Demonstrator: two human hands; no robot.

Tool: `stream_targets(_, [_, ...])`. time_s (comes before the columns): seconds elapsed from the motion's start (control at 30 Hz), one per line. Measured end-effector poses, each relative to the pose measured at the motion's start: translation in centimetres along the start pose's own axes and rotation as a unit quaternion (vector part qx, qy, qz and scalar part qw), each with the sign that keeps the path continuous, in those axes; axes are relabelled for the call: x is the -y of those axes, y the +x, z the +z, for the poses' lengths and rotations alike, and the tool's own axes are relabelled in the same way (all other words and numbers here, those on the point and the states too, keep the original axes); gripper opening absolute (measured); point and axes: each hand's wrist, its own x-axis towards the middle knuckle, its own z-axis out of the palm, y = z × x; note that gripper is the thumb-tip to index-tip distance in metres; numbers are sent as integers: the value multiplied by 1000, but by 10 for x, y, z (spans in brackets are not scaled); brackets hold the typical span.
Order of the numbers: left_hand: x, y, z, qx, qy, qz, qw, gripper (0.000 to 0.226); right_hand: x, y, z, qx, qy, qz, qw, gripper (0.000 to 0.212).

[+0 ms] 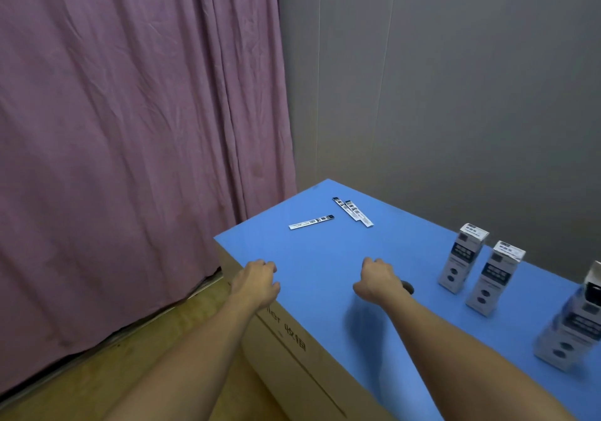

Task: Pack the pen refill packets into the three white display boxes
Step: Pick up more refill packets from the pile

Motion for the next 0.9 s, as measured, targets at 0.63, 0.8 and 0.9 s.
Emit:
stream_targets(0.63, [-3, 247, 18, 57, 40, 57, 996, 34, -19, 219, -22, -33, 79, 126, 988, 36])
stream_targets(0.8, [-24, 289, 36, 82, 58, 92, 991, 28, -32, 248, -25, -58, 104, 127, 985, 42])
stream_targets(0.9, [-34, 316, 45, 88, 65, 103, 989, 28, -38, 258, -27, -71, 123, 128, 982, 47])
